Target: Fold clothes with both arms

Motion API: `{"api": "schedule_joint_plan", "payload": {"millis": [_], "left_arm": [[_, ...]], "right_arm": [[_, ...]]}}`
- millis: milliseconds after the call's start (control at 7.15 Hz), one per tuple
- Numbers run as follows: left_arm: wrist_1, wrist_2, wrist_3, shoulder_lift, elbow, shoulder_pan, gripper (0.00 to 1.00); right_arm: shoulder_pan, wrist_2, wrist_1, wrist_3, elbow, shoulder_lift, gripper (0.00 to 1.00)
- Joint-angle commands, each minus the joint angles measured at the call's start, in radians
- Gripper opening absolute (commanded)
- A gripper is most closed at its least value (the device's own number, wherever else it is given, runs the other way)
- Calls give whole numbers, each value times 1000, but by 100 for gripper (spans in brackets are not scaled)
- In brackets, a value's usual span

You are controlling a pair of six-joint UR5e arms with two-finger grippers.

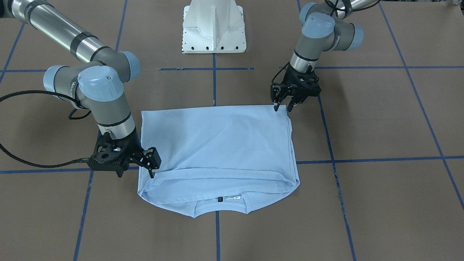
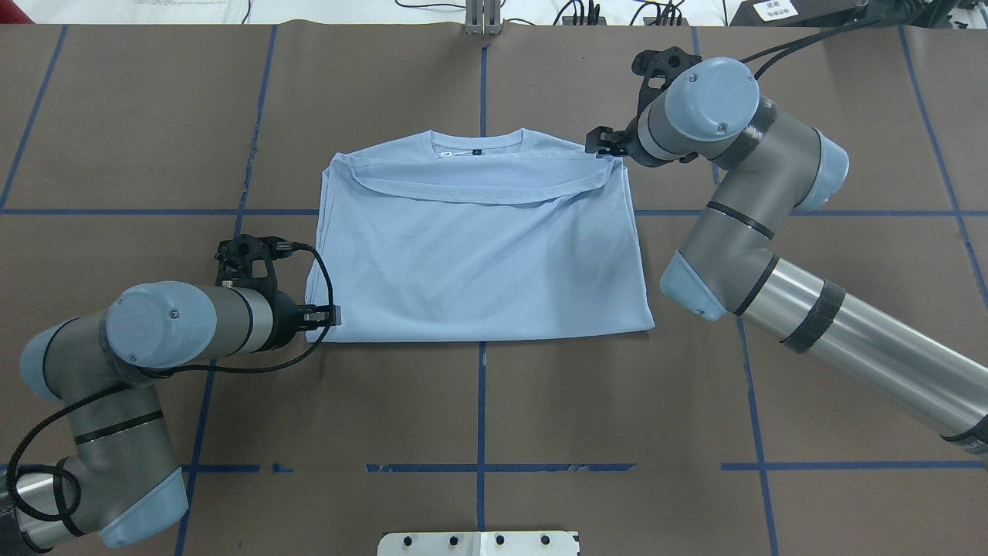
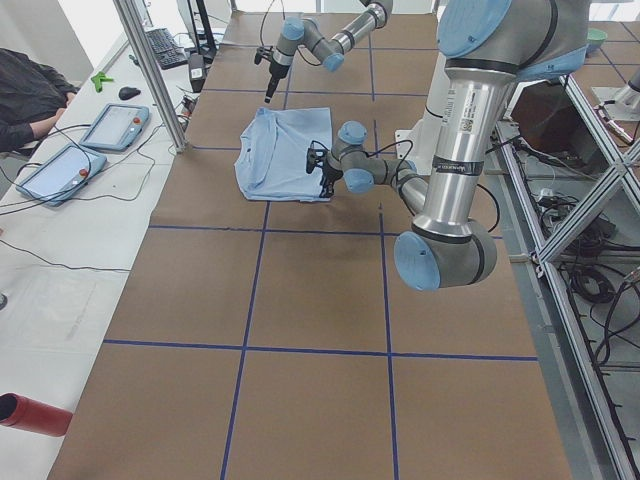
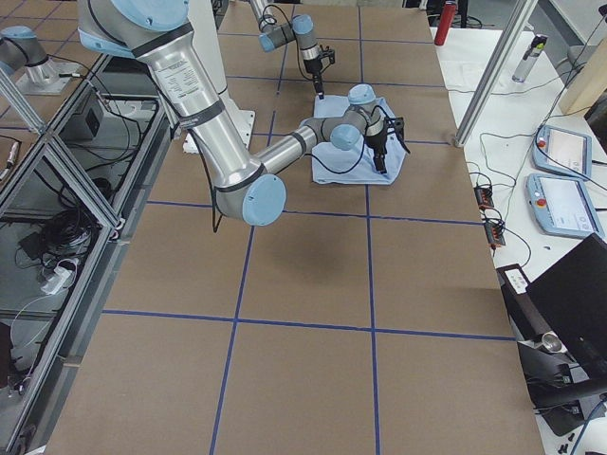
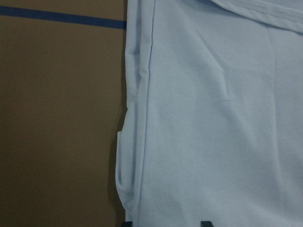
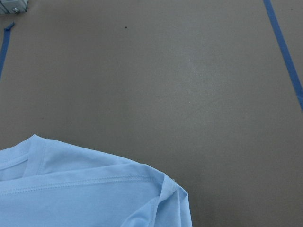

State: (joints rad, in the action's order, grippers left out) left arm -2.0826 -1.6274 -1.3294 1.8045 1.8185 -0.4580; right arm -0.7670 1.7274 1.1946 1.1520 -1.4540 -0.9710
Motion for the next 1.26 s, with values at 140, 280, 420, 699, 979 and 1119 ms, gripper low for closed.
{"api": "schedule_joint_plan", "payload": {"millis": [140,280,420,699,979,1119], "left_arm": [[3,12,-1,-7,-11,15,52],[3,14,-1,-5,-19,27,46],[3,14,-1,-4,-18,29,40],[3,12,-2,-5,-11,27,0],[4,15,-1,-8,-7,24,0],[6,15,21,-7,-7,10,0]], "right_arm": [[0,0,-1,0,0,-2,100],[0,0,0,0,0,0,100],[0,0,0,0,0,0,100],[0,0,0,0,0,0,100],[0,0,0,0,0,1,100],[0,0,0,0,0,1,100]]}}
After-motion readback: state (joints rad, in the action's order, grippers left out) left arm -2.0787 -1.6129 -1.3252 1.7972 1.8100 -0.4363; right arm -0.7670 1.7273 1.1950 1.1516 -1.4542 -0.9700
